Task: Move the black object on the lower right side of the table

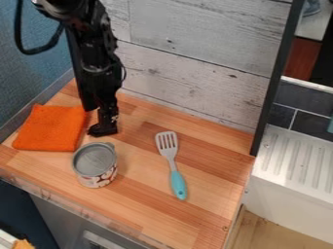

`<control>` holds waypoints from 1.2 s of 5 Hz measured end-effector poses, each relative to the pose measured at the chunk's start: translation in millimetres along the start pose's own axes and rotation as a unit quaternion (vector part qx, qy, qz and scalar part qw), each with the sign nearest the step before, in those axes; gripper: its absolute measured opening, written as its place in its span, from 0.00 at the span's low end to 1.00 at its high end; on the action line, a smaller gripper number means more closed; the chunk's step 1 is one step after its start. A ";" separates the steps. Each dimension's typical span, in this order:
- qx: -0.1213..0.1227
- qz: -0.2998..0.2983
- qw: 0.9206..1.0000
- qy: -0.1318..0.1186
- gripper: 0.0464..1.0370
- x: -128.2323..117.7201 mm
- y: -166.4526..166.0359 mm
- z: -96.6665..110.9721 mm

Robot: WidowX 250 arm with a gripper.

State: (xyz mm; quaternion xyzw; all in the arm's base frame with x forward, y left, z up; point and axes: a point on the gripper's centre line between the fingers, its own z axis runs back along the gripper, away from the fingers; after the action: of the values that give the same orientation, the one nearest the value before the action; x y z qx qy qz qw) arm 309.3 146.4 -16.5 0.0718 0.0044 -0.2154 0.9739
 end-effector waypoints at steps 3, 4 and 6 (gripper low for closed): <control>-0.003 -0.017 0.999 0.032 0.96 11.2 1.5 -27.0; -0.002 -0.015 0.999 0.044 0.91 14.4 -2.3 -33.3; 0.002 0.017 0.999 0.027 0.48 15.6 -6.1 -33.2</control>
State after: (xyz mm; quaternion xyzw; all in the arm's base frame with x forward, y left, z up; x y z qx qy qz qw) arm 321.7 139.1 -50.8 0.0799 0.0287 -0.1965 0.9768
